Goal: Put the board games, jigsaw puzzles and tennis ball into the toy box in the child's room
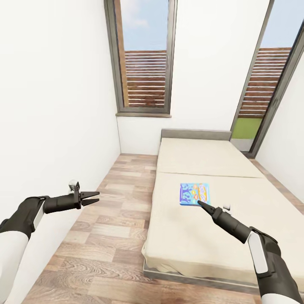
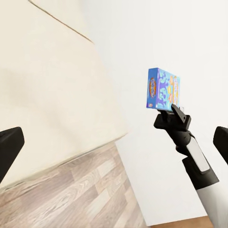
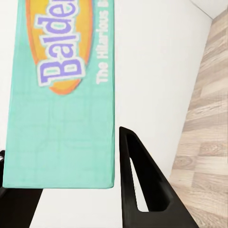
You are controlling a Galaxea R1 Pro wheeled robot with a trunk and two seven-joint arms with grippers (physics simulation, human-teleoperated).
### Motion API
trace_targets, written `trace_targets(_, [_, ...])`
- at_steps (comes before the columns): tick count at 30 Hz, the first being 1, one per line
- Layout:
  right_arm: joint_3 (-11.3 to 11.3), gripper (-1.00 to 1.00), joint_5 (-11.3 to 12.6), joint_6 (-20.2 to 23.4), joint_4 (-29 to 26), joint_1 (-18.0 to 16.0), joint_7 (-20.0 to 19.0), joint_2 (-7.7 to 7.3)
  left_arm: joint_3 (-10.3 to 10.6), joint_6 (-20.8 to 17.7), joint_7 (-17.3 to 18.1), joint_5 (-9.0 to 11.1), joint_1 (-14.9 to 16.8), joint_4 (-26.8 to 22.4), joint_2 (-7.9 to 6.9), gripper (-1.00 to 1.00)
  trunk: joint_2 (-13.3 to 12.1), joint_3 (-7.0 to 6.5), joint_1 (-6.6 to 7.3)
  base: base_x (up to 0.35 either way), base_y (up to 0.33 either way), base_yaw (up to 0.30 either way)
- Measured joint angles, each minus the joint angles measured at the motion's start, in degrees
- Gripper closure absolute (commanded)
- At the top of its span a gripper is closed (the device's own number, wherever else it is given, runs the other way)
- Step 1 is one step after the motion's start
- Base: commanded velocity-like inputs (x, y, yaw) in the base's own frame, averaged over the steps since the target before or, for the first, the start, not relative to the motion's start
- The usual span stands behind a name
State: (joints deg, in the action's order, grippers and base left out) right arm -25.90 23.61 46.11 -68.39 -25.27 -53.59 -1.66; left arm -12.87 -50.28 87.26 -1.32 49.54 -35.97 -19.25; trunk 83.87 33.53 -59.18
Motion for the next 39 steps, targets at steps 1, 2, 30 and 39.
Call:
trace_targets(1, [0.0,1.00,0.0,0.0,0.0,0.0,-0.2,0.03,0.0,0.0,0.0,0.0,0.0,0.0,0.00,-1.00,-0.4,-0.18,0.22,0.000,0.000,0.000])
trace_targets(2, [0.0,1.00,0.0,-0.1,0.0,0.0,-0.5,0.03,0.0,0.0,0.0,0.0,0.0,0.0,0.00,-1.00,-0.8,-0.36,0.44,0.000,0.000,0.000])
trace_targets(30, [-0.1,1.00,-0.1,-0.5,0.4,0.4,-1.9,0.03,0.0,0.0,-0.2,0.0,0.0,0.0,0.16,-1.00,-12.0,-5.39,6.59,0.000,0.000,0.000])
trace_targets(39, [-0.1,1.00,-0.1,-0.5,0.6,0.4,-1.9,-0.04,0.0,-0.1,-0.2,0.0,0.0,0.0,0.25,-1.00,-15.6,-7.01,8.57,0.000,0.000,0.000])
